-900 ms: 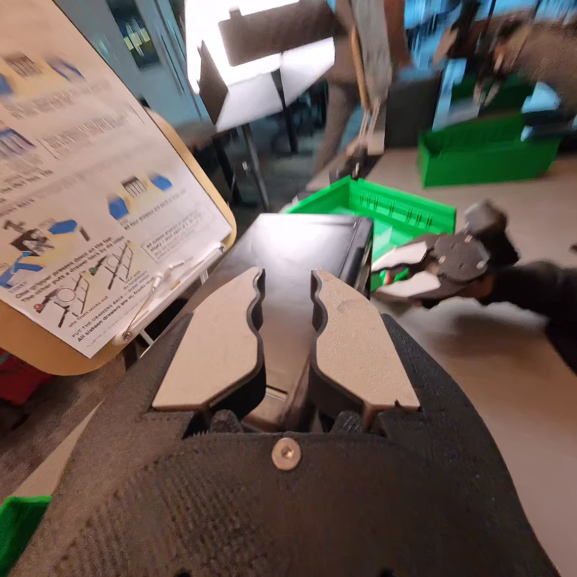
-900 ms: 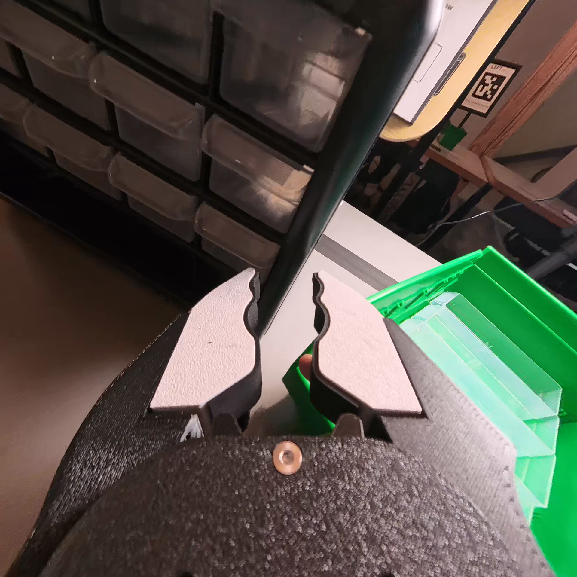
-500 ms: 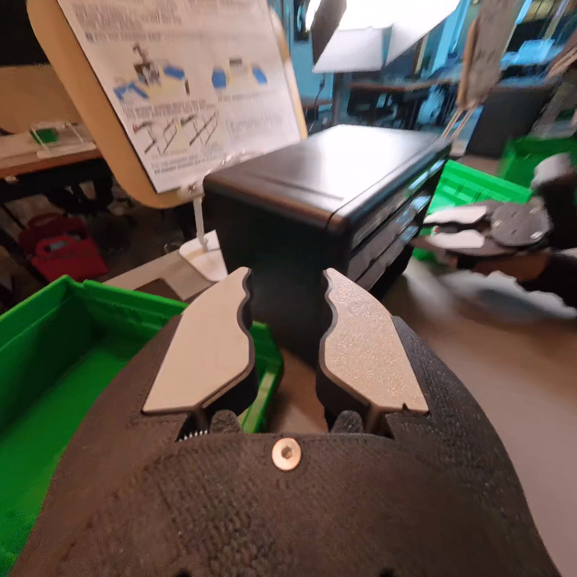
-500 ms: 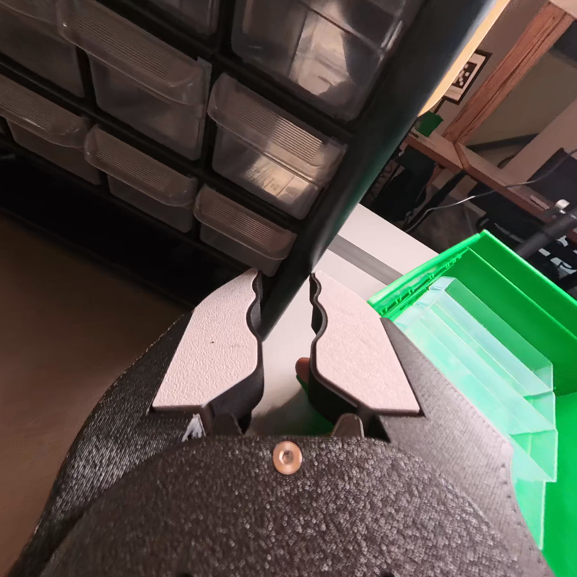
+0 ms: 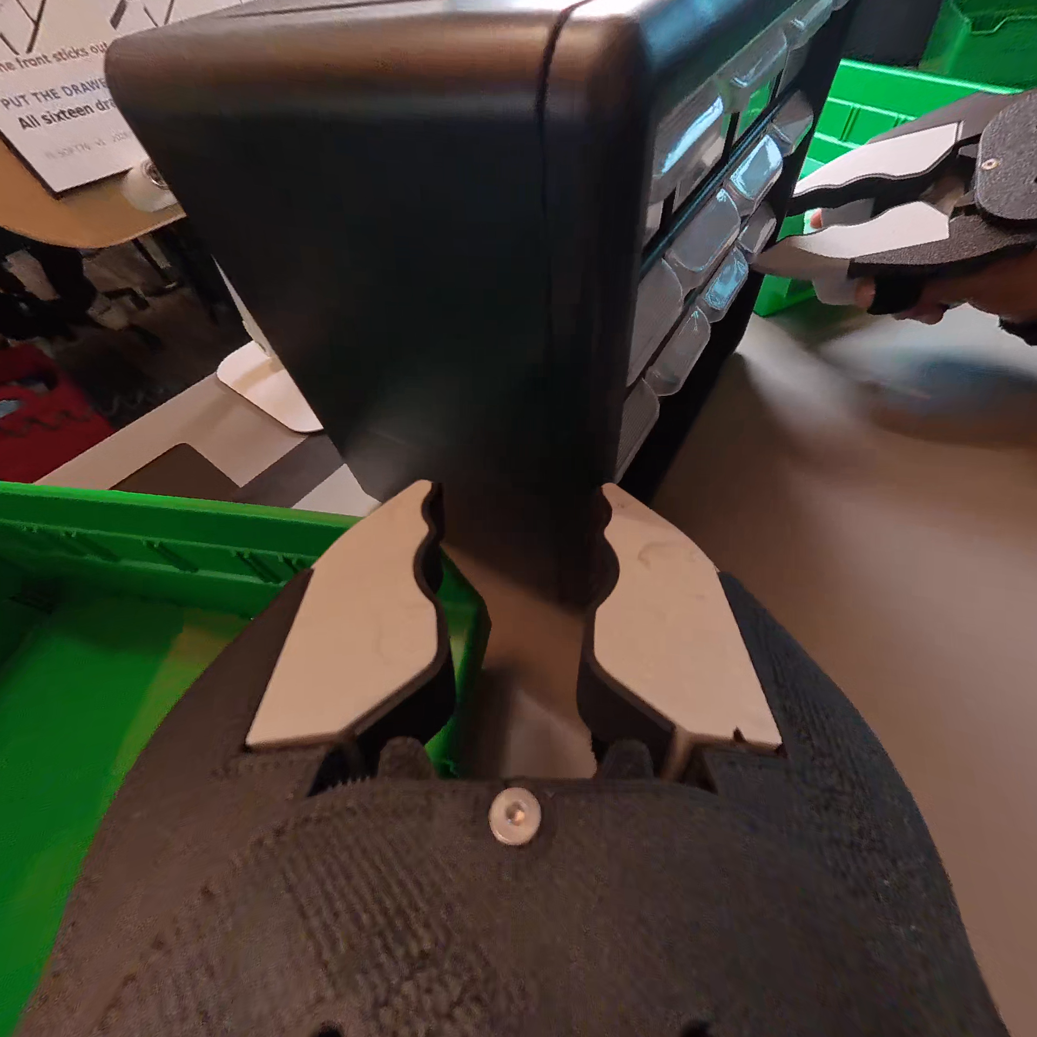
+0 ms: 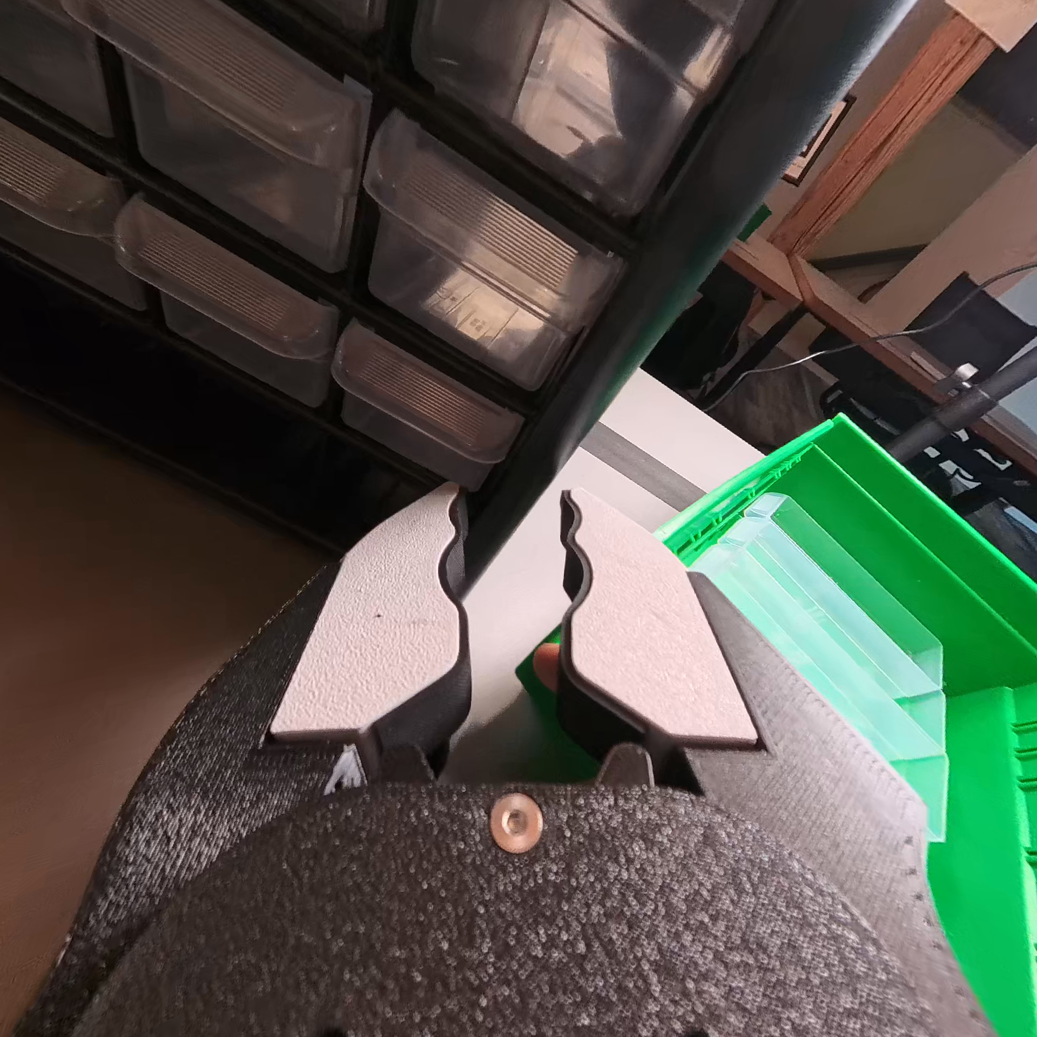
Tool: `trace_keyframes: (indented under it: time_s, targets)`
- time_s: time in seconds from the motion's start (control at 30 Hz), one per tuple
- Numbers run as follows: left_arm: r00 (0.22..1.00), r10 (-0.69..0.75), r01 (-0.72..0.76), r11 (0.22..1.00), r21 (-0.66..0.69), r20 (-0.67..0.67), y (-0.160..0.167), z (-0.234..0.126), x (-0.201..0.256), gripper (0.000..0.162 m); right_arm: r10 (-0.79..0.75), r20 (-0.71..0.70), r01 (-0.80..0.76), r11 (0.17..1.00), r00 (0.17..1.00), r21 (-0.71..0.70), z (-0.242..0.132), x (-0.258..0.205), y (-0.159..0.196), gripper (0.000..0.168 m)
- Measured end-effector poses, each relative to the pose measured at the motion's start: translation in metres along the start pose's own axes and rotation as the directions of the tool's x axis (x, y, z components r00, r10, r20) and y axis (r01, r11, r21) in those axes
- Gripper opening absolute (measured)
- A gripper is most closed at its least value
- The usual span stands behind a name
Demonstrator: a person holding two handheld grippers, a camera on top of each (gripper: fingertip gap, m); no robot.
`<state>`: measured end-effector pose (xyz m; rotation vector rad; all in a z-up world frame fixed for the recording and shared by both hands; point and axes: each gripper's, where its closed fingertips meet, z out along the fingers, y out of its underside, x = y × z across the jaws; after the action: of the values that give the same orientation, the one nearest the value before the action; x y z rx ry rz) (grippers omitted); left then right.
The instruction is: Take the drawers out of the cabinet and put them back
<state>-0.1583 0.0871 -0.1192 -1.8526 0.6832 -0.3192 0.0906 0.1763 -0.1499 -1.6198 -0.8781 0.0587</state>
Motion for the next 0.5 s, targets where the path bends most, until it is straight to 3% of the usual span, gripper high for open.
trace_keyframes:
  time_s: [0.3,0.5]
  targets:
    - [0.993,-0.031,0.04,0.996,0.079,-0.117,-0.004,0.005,0.017,0.054,0.042,0.033,-0.042,0.999,0.999,0.0,0.0,-0.001,0.0,0.032]
    - [0.997,0.023,-0.025,1.0,-0.018,-0.078,0.011,0.004,0.006,0.055,-0.133,0.096,0.145,0.981,0.986,-0.13,-0.022,0.011,-0.002,0.038]
